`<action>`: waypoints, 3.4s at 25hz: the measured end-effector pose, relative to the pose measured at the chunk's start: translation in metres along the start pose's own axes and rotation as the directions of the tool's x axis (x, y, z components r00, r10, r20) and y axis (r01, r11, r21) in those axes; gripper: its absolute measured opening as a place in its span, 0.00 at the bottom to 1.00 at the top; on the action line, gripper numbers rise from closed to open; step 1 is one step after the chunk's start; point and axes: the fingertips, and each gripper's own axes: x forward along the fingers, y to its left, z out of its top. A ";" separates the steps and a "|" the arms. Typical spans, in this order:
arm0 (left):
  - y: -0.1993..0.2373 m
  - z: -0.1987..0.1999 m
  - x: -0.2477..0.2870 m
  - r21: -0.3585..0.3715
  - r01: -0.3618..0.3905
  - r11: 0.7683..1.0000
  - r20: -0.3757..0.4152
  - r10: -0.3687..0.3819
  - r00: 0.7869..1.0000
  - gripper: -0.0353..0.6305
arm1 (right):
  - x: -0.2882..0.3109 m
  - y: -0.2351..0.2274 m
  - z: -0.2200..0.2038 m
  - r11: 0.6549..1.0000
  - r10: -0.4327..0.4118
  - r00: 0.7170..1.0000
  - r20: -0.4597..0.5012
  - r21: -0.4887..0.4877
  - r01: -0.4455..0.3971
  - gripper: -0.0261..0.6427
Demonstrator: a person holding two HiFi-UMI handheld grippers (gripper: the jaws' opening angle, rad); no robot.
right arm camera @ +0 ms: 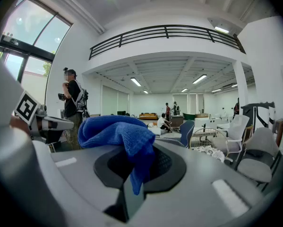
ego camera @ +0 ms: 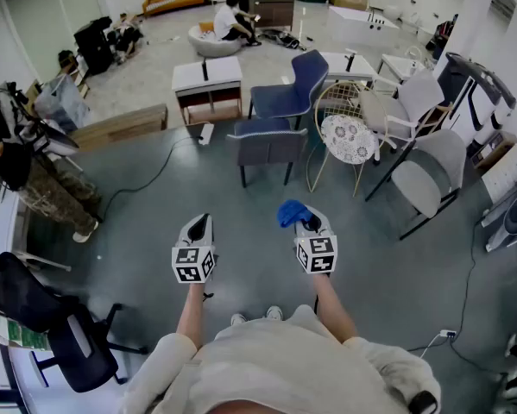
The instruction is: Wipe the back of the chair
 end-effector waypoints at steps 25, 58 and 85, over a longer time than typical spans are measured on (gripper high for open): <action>-0.060 -0.010 0.035 0.011 0.009 1.000 -0.029 -0.009 1.000 0.05 | -0.005 -0.037 -0.021 0.997 0.064 0.998 -0.004 0.032 -0.063 0.11; 0.085 -0.016 0.196 -0.086 0.071 0.994 -0.080 -0.078 0.994 0.05 | 0.211 -0.011 -0.024 0.999 0.036 0.991 -0.131 0.015 -0.035 0.11; 0.110 -0.124 0.302 -0.072 0.035 0.997 -0.122 -0.044 0.992 0.05 | 0.320 -0.047 -0.123 0.995 0.095 0.990 -0.108 0.000 -0.095 0.11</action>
